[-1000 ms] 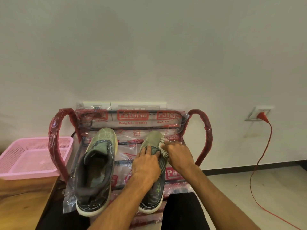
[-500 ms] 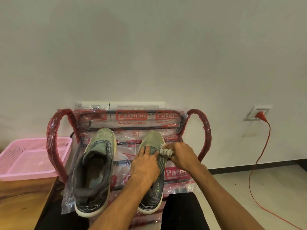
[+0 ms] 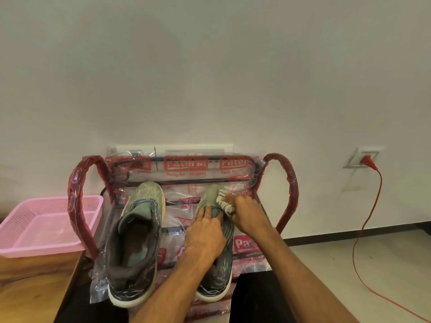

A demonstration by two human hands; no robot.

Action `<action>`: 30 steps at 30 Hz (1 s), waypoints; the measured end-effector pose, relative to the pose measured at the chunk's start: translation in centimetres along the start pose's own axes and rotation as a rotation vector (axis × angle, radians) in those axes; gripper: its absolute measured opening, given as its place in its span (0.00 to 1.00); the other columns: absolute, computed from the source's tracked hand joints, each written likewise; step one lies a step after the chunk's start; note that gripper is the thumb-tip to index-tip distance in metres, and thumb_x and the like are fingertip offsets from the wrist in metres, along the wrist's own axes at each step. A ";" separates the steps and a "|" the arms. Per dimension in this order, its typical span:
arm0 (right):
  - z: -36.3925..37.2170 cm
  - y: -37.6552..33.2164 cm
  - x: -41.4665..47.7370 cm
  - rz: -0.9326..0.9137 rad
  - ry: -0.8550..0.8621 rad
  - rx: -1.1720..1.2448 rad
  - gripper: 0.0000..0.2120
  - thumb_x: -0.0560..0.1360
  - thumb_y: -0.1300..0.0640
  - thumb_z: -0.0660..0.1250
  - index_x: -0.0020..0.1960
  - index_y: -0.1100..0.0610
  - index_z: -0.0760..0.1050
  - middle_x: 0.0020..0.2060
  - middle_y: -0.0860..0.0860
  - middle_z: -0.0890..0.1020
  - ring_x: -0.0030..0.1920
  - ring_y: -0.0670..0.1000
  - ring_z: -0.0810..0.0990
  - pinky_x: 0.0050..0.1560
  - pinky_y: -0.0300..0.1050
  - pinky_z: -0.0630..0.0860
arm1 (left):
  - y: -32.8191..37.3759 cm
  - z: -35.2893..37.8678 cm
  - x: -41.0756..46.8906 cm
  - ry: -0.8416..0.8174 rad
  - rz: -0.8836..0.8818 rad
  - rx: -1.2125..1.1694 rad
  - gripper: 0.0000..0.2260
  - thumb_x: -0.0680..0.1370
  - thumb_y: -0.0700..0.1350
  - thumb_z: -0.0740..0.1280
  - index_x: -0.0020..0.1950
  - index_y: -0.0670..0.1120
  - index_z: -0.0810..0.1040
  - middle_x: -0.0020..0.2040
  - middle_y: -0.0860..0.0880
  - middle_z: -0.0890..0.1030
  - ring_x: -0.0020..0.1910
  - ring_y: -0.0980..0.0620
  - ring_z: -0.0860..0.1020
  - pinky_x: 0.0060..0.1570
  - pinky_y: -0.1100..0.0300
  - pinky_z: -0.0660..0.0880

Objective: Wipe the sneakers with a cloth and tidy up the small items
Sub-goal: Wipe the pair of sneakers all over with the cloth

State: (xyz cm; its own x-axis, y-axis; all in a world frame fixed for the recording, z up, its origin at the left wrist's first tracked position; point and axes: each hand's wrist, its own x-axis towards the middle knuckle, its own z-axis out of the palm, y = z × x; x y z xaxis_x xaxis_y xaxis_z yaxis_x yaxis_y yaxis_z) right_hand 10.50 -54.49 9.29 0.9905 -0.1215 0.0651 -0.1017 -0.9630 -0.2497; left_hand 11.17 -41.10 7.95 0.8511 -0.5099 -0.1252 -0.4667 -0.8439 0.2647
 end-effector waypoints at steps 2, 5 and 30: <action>0.2 0.2 -0.4 -0.010 0.002 -0.020 0.19 0.75 0.61 0.67 0.65 0.51 0.77 0.54 0.53 0.83 0.53 0.55 0.81 0.53 0.48 0.76 | 0.1 0.1 -0.1 0.009 0.003 0.011 0.25 0.82 0.47 0.56 0.79 0.50 0.56 0.80 0.43 0.51 0.78 0.45 0.51 0.77 0.50 0.52; 0.1 0.7 -0.9 0.025 -0.008 0.025 0.14 0.75 0.58 0.68 0.60 0.52 0.80 0.50 0.52 0.84 0.49 0.54 0.81 0.47 0.45 0.76 | 0.2 0.0 -0.2 0.017 0.001 0.016 0.24 0.82 0.46 0.56 0.79 0.50 0.57 0.80 0.43 0.51 0.78 0.44 0.51 0.77 0.50 0.52; -1.0 -0.2 -1.0 0.078 0.010 0.047 0.09 0.73 0.59 0.67 0.53 0.54 0.80 0.45 0.53 0.83 0.44 0.54 0.81 0.42 0.45 0.74 | 0.5 -0.2 -0.9 0.035 -0.001 -0.006 0.23 0.82 0.45 0.58 0.77 0.51 0.61 0.80 0.42 0.52 0.78 0.44 0.52 0.76 0.50 0.53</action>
State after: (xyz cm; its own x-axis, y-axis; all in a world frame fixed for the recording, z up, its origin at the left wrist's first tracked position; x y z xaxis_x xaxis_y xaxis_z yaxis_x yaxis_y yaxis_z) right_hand 9.40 -54.42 10.29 0.9786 -0.1987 0.0533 -0.1742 -0.9381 -0.2992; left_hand 10.26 -41.01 8.41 0.8593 -0.5030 -0.0923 -0.4646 -0.8433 0.2702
